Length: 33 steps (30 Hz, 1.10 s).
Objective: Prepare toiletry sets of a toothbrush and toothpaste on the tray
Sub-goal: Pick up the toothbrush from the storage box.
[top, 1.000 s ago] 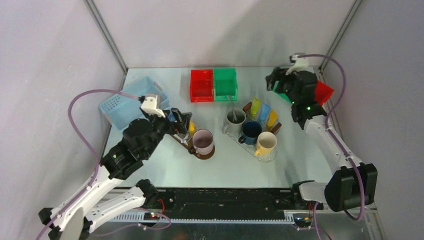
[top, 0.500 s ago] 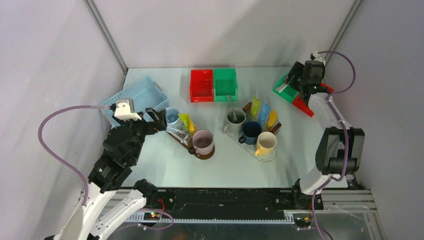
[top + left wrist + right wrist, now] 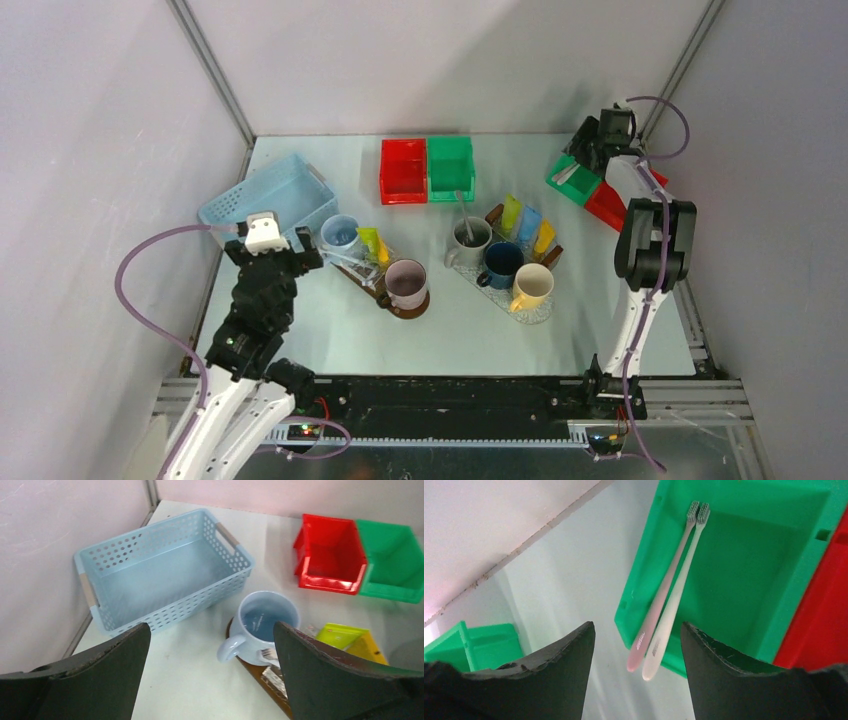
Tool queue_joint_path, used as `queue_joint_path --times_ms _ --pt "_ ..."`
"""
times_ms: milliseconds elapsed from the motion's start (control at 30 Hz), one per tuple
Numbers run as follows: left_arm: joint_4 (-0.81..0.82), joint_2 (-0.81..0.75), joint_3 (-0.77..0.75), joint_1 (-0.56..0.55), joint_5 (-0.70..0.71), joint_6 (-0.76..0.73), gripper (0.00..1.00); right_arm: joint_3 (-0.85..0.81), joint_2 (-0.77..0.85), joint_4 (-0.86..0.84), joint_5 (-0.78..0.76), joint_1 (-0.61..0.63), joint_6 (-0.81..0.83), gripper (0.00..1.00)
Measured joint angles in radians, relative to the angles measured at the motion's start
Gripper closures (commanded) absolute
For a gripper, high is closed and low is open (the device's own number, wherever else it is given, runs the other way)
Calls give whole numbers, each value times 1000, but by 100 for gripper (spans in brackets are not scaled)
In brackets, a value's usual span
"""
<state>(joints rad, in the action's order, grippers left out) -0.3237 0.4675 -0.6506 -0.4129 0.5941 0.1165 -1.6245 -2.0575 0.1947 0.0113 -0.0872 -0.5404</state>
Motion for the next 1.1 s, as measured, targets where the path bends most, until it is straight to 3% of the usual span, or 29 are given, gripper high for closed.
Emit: queue_joint_path --times_ms 133,300,433,667,1100 --pt "66 1 71 32 25 -45 0 -57 -68 12 5 -2 -30 45" --pt "115 3 114 63 31 -65 0 -65 -106 30 -3 -5 -71 63" --pt "141 3 121 72 31 -65 0 -65 -120 42 -24 -7 -92 70" --pt "168 2 122 84 29 -65 0 -65 -139 74 -63 -10 -134 74" --pt "181 -12 132 91 23 -65 1 -141 -199 131 -40 -24 -193 73"
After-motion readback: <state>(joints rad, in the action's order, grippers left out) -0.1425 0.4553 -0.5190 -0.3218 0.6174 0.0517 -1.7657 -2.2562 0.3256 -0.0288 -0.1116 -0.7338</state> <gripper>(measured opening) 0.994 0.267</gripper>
